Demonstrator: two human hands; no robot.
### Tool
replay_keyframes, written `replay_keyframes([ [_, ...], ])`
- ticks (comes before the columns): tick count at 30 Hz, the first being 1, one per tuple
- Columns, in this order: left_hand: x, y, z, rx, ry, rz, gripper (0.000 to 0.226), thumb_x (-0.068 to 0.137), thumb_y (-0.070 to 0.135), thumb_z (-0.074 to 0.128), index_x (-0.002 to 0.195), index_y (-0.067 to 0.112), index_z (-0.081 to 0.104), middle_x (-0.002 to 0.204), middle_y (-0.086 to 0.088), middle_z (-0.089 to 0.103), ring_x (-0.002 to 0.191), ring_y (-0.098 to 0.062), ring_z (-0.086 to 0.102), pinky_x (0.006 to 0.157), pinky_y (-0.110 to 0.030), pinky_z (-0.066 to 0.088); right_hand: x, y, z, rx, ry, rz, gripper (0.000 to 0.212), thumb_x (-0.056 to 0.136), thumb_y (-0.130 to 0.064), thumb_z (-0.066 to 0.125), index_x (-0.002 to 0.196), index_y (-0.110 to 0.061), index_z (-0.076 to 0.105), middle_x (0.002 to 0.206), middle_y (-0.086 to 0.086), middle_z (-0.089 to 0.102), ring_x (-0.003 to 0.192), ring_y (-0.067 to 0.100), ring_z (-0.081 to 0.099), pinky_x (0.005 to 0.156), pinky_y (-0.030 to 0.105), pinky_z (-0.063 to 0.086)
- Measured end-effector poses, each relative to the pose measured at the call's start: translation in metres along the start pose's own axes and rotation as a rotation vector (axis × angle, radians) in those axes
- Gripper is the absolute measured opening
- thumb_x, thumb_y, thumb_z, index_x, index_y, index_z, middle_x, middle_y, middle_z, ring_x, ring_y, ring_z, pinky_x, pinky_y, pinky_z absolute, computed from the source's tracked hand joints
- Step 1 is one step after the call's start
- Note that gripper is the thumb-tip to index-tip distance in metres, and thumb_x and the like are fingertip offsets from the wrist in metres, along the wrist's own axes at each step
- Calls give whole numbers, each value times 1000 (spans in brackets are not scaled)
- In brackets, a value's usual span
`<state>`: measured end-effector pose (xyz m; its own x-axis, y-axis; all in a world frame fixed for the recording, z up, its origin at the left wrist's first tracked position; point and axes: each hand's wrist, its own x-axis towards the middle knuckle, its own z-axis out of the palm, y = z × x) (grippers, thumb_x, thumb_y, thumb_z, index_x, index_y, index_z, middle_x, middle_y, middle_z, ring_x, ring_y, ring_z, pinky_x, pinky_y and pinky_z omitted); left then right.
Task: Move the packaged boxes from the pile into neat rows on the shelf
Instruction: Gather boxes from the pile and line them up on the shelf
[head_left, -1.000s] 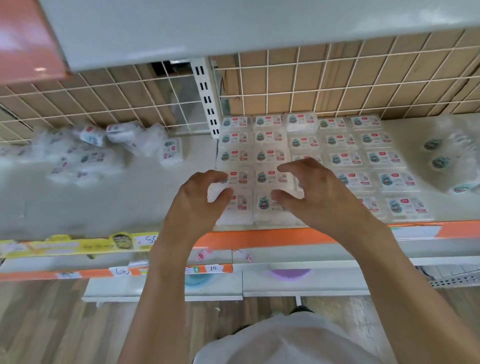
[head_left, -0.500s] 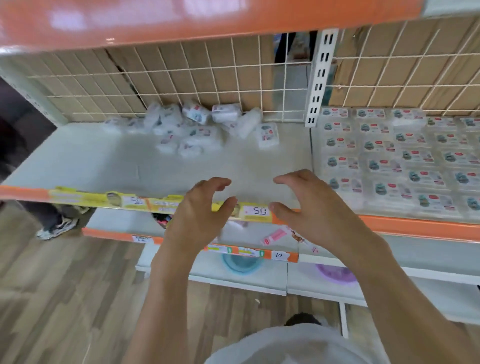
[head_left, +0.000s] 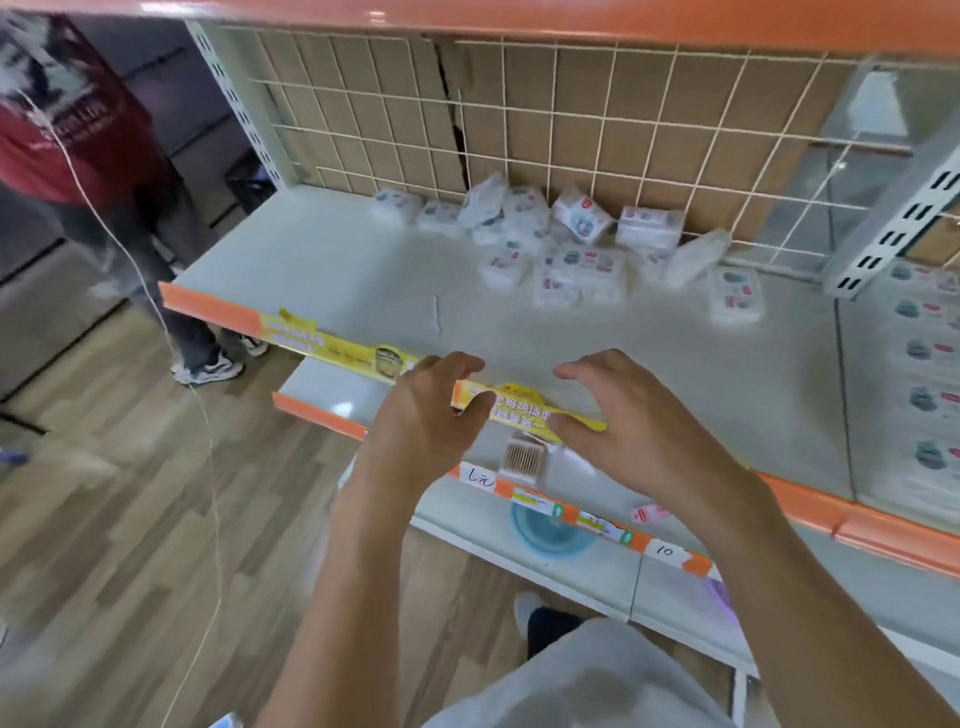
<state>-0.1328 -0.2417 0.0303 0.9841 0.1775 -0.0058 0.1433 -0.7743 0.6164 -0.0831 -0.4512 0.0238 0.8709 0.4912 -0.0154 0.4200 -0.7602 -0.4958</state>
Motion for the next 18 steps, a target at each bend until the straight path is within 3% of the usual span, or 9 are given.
replay_keyframes([
  [3,20,-13,-4,-12,5,-38,35,91,26,69,126,19,65,116,-5,64,101,-20,65,82,-16,38,27,1,4,-6,10,-9,47,90,-32,70,133,-15,59,128,7,55,119,29,55,101,31,37],
  [5,37,-18,-5,-31,9,-52,35,91,27,68,125,20,65,118,-5,64,94,-23,68,89,-26,45,47,2,4,-1,27,-2,48,90,-33,69,133,-16,59,130,7,55,121,27,54,102,29,35],
  [8,66,-25,-4,-13,8,-58,37,91,29,67,127,22,65,121,-5,64,112,-22,62,95,-32,47,76,9,2,0,43,35,48,90,-34,68,133,-16,59,132,6,53,125,26,51,104,29,34],
  [13,110,-29,0,7,-30,-29,38,93,31,66,129,21,64,123,-6,63,114,-21,60,91,-22,39,108,21,1,-20,146,90,44,86,-26,74,127,-12,63,127,10,57,120,30,54,103,30,36],
  [18,150,-35,8,-14,-72,12,46,92,38,65,134,21,58,127,-9,59,120,-29,55,102,-38,45,125,28,7,-11,302,175,45,84,-17,76,126,-7,63,132,15,54,126,32,51,106,29,31],
])
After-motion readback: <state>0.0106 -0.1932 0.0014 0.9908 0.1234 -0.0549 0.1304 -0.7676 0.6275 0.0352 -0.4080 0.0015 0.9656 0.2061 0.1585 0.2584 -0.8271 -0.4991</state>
